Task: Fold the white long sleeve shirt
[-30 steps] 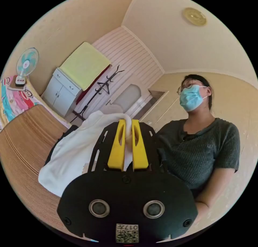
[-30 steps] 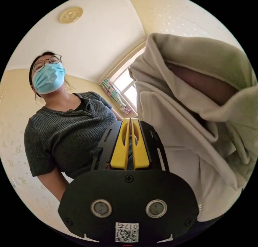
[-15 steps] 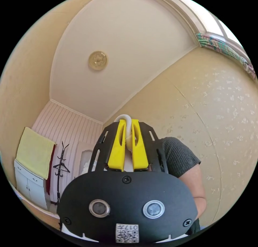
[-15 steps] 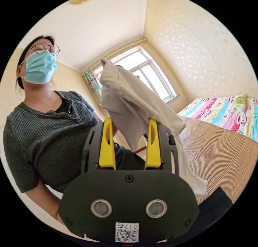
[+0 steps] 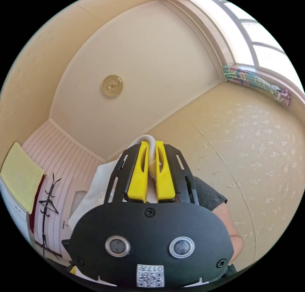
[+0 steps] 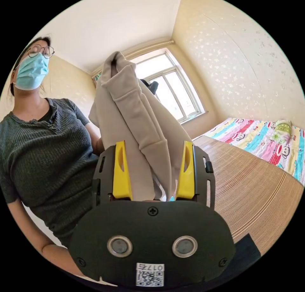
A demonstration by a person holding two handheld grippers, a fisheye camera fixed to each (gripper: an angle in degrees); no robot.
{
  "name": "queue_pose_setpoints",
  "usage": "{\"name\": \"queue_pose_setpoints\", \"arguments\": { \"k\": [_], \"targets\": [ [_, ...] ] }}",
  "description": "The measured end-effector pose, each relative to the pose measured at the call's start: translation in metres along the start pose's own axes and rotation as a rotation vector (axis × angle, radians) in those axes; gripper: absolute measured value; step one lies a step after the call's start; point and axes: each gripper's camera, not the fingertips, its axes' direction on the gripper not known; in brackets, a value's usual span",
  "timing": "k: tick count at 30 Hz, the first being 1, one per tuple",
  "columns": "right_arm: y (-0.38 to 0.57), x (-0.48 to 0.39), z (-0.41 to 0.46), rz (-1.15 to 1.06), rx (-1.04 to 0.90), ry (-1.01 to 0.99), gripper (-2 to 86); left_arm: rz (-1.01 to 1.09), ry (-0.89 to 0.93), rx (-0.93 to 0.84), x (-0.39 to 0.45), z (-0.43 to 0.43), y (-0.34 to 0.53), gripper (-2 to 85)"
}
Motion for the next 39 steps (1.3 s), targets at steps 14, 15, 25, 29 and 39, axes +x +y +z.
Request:
{"name": "queue_pose_setpoints", "arguments": {
  "k": [14,15,25,29,39],
  "targets": [
    [-0.085,-0.085,-0.095,0.023,0.196,0.63,2.6,-0.087,-0.642,-0.342,0.078,0.029,-0.084,3.3],
    [-0.087,-0.096,-0.097,-0.003,0.25,0.635,2.6,-0.106,-0.788,-0.365,0.093,0.026,-0.093,3.2],
    [-0.114,-0.205,-0.048,-0.203,0.485,0.706,2.4,-0.336,-1.248,-0.275,0.137,0.007,-0.074,1.1],
    [-0.116,-0.262,-0.049,-0.305,0.585,0.843,2.5,0.038,-1.354,-0.095,0.178,0.106,-0.049,1.4],
    [-0.148,-0.301,-0.043,-0.393,0.789,0.851,2.7,1.186,-1.688,-0.227,0.221,0.362,-0.027,3.7]
  ]
}}
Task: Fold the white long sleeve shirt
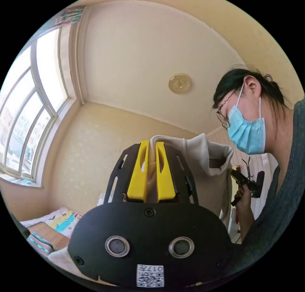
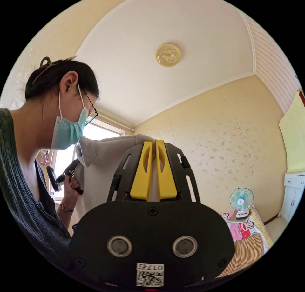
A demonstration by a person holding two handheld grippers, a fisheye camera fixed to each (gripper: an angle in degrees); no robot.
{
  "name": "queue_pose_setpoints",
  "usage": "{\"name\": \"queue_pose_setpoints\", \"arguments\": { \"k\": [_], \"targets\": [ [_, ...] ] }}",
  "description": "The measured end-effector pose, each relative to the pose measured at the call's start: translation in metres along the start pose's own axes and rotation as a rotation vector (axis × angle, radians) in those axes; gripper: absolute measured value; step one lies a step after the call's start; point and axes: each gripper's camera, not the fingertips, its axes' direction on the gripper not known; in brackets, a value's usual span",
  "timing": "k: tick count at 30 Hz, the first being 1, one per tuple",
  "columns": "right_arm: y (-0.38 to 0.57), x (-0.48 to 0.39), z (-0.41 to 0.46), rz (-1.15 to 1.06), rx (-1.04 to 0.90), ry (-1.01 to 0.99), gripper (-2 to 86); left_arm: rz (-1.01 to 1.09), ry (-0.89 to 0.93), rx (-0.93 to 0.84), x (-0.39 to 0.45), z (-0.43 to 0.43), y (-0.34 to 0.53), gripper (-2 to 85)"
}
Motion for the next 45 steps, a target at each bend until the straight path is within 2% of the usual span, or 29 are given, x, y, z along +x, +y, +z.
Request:
{"name": "queue_pose_setpoints", "arguments": {
  "k": [4,7,10,12,13,14,15,16,18,20,22,24,27,29,30,32,37,38,39,40,42,43,44,45],
  "targets": [
    [-0.008,0.024,0.065,0.039,-0.102,0.084,2.7,0.117,-0.009,0.019,-0.018,0.036,-0.016,3.9],
    [0.007,0.072,0.143,0.073,-0.294,0.21,2.5,0.155,0.075,-0.184,-0.065,0.105,-0.006,4.1],
    [0.066,0.147,0.254,0.093,-0.568,0.315,2.4,0.083,0.183,-0.438,-0.143,0.198,0.047,5.1],
    [0.132,0.205,0.33,0.102,-0.772,0.339,2.2,-0.037,0.195,-0.699,-0.219,0.29,0.128,7.0],
    [0.191,0.252,0.378,0.179,-0.972,0.345,2.0,-0.05,0.183,-0.775,-0.237,0.313,0.154,7.7],
    [0.256,0.295,0.414,0.297,-1.178,0.346,1.8,-0.089,0.114,-0.938,-0.274,0.354,0.21,9.1],
    [0.289,0.314,0.426,0.356,-1.271,0.336,1.7,-0.193,0.004,-1.135,-0.317,0.388,0.276,8.8],
    [0.343,0.337,0.436,0.46,-1.384,0.304,1.4,-0.268,-0.061,-1.231,-0.339,0.398,0.309,8.6],
    [0.408,0.352,0.436,0.585,-1.468,0.23,1.1,-0.529,-0.205,-1.531,-0.401,0.398,0.421,8.0],
    [0.48,0.352,0.427,0.66,-1.593,0.222,0.8,-0.621,-0.197,-1.621,-0.415,0.376,0.476,8.3],
    [0.527,0.344,0.417,0.682,-1.684,0.208,0.7,-0.626,-0.15,-1.684,-0.41,0.352,0.518,8.3],
    [0.572,0.336,0.408,0.69,-1.8,0.164,0.6,-0.554,-0.092,-1.832,-0.391,0.32,0.573,8.2],
    [0.646,0.321,0.384,0.626,-2.094,0.16,0.5,-0.471,-0.007,-2.044,-0.365,0.272,0.642,7.8],
    [0.688,0.306,0.352,0.552,-2.319,0.134,0.5,-0.485,-0.008,-2.181,-0.357,0.232,0.677,6.5],
    [0.689,0.304,0.344,0.542,-2.316,0.136,0.5,-0.493,0.006,-2.153,-0.357,0.208,0.678,4.7],
    [0.658,0.304,0.319,0.525,-2.154,0.193,0.5,-0.579,-0.03,-2.021,-0.37,0.18,0.658,3.9],
    [0.618,0.316,0.271,0.616,-2.062,0.204,0.6,-1.036,-0.129,-1.957,-0.42,0.116,0.63,5.0],
    [0.61,0.325,0.265,0.66,-2.053,0.192,0.5,-1.179,-0.236,-1.889,-0.437,0.097,0.617,5.7],
    [0.608,0.331,0.262,0.687,-2.051,0.184,0.5,-1.34,-0.387,-1.741,-0.458,0.072,0.597,6.6],
    [0.603,0.345,0.259,0.751,-2.052,0.172,0.5,-1.429,-0.451,-1.638,-0.468,0.059,0.588,7.7],
    [0.599,0.368,0.257,0.857,-2.048,0.165,0.5,-1.779,-0.645,-1.079,-0.498,0.002,0.559,12.1],
    [0.596,0.385,0.257,0.924,-2.051,0.161,0.5,-1.834,-0.686,-0.945,-0.503,-0.01,0.555,13.0],
    [0.595,0.4,0.258,0.98,-2.06,0.152,0.5,-1.9,-0.771,-0.712,-0.51,-0.03,0.547,13.7],
    [0.594,0.407,0.259,1.002,-2.067,0.145,0.5,-1.921,-0.852,-0.553,-0.516,-0.043,0.543,13.9]
  ]
}}
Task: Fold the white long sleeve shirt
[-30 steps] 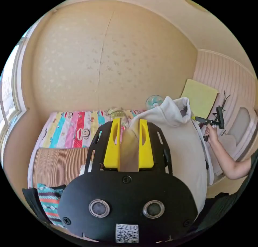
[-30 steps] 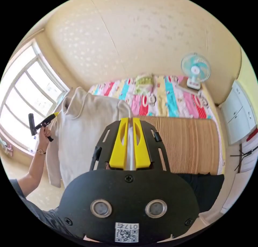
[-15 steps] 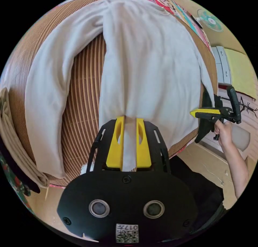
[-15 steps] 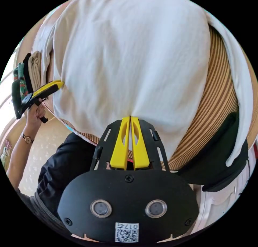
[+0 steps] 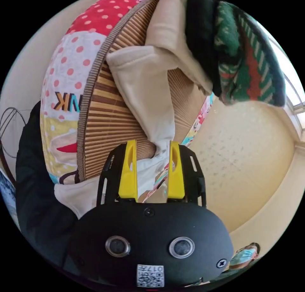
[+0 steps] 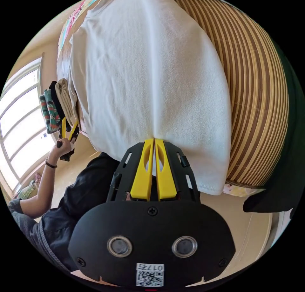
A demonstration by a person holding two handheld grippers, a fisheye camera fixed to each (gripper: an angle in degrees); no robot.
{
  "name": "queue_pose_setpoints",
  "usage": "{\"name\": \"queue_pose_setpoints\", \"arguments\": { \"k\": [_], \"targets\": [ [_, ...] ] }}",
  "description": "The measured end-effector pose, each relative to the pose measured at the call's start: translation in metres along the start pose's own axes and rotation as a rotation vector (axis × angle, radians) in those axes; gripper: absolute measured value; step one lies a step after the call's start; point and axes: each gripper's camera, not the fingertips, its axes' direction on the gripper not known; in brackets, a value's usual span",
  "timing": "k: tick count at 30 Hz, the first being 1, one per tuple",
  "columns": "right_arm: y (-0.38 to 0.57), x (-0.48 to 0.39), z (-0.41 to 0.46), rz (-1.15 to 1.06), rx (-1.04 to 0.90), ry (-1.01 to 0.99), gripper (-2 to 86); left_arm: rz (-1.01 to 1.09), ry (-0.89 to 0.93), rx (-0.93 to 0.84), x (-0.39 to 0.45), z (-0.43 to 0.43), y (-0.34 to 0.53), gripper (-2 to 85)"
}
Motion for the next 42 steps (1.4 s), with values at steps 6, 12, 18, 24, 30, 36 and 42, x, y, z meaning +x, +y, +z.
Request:
{"name": "queue_pose_setpoints", "arguments": {
  "k": [6,12,18,24,30,36,42],
  "targets": [
    [-0.017,0.035,-0.05,0.007,-0.117,-0.104,0.5,-0.232,0.001,0.137,-0.018,0.003,-0.027,4.6],
    [-0.007,0.066,-0.098,-0.105,-0.27,-0.212,0.5,0.047,0.069,-0.029,0.086,0.011,0.009,3.8],
    [0.015,0.093,-0.151,-0.226,-0.333,-0.453,0.5,0.855,-0.199,0.005,0.275,0.013,0.105,4.0],
    [0.033,0.163,-0.226,-0.069,0.065,-0.871,0.8,1.524,-0.257,-0.199,0.301,0.146,0.288,6.5],
    [0.073,0.257,-0.276,0.258,0.753,-1.313,3.2,1.473,-0.512,-0.785,0.154,0.299,0.364,12.5],
    [0.106,0.314,-0.295,0.563,1.081,-1.398,10.4,1.215,-0.618,-0.838,0.06,0.254,0.351,11.4],
    [0.091,0.346,-0.289,0.775,0.95,-1.342,7.3,1.095,-0.801,-0.847,0.015,0.192,0.325,11.4]
  ]
}}
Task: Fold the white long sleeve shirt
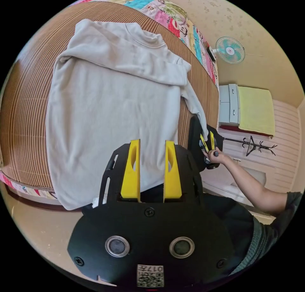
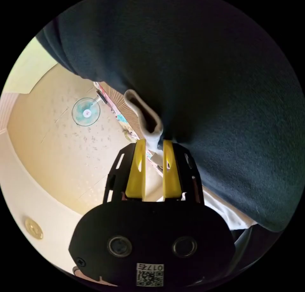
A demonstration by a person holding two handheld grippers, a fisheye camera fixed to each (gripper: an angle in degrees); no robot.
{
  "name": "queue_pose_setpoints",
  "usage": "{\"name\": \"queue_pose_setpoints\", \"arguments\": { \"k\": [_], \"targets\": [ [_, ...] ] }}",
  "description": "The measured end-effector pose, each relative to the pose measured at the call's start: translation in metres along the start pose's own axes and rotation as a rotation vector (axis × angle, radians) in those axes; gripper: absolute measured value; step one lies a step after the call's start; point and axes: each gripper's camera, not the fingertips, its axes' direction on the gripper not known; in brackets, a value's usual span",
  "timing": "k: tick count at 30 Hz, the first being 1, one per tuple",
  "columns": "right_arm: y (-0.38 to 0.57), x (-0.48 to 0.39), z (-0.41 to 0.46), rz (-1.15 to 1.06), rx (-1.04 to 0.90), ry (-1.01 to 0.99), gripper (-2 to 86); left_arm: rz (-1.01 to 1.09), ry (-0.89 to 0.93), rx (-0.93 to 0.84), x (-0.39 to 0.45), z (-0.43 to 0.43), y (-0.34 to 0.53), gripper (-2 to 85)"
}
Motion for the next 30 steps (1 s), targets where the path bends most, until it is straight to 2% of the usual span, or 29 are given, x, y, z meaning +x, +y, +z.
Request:
{"name": "queue_pose_setpoints", "arguments": {
  "k": [4,8,9,10,11,13,16,19,22,24,25,30],
  "targets": [
    [-0.004,-0.047,0.002,-0.181,0.011,-0.141,4.1,-0.008,-0.073,-0.02,-0.012,-0.015,0.016,11.3],
    [0.008,-0.141,0.001,-0.558,-0.142,-0.399,3.7,-0.011,-0.108,0.055,-0.025,-0.045,0.021,11.4],
    [0.01,-0.153,-0.001,-0.604,-0.165,-0.396,3.6,-0.027,-0.097,0.1,-0.033,-0.057,0.019,11.6],
    [0.013,-0.169,-0.003,-0.658,-0.196,-0.312,3.5,-0.036,-0.088,0.126,-0.037,-0.062,0.017,11.6],
    [0.014,-0.177,-0.004,-0.668,-0.199,-0.167,3.4,-0.063,-0.072,0.189,-0.048,-0.075,0.012,12.1],
    [0.013,-0.175,-0.01,-0.644,-0.165,-0.027,3.5,-0.123,-0.06,0.295,-0.067,-0.094,0.0,13.0],
    [0.014,-0.153,-0.022,-0.534,-0.093,0.064,3.5,-0.201,-0.072,0.465,-0.099,-0.117,-0.029,14.4],
    [0.027,-0.125,-0.042,-0.452,0.0,-0.04,3.4,-0.266,-0.093,0.496,-0.13,-0.12,-0.07,16.1],
    [0.048,-0.085,-0.064,-0.311,0.121,-0.195,3.4,-0.229,-0.105,0.409,-0.149,-0.107,-0.113,14.8],
    [0.062,-0.065,-0.074,-0.24,0.172,-0.245,3.4,-0.156,-0.111,0.297,-0.159,-0.099,-0.139,6.5],
    [0.071,-0.057,-0.079,-0.216,0.183,-0.265,3.3,-0.148,-0.107,0.284,-0.163,-0.102,-0.143,5.7],
    [0.087,-0.067,-0.082,-0.345,0.055,-0.302,3.2,-0.252,0.139,0.319,-0.226,-0.141,-0.143,4.9]
  ]
}}
